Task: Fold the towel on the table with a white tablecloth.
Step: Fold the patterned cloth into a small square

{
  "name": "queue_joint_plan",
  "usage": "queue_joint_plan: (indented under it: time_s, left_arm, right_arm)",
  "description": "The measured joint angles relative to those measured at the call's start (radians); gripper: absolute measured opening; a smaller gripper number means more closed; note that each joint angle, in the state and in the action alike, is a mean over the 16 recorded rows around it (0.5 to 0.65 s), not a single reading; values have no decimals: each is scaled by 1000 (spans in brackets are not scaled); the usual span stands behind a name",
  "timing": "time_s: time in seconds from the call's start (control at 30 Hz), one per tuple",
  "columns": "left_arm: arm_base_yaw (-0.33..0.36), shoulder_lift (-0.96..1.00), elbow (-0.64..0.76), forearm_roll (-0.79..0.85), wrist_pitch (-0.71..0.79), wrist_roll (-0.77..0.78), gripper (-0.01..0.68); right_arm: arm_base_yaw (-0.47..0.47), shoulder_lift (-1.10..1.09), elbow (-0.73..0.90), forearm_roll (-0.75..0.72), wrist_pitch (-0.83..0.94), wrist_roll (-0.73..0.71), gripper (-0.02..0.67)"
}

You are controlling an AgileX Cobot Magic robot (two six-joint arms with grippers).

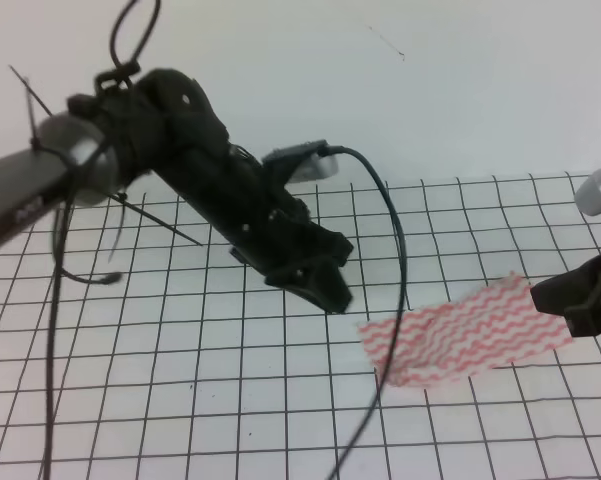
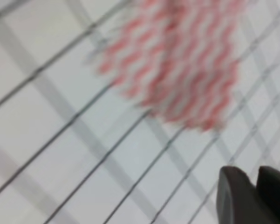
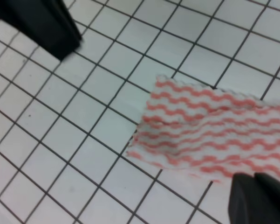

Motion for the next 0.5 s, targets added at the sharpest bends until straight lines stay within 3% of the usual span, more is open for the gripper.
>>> queue_joint_plan:
  time_s: [0.23, 0.5]
  left_arm:
    - [-23, 91, 0, -117, -37, 84, 169]
    - [-76, 166, 0, -105, -123, 115, 243]
  right_arm:
    - [0, 0, 0, 18, 11, 1, 9]
    - [0, 0, 0, 26, 32, 1, 9]
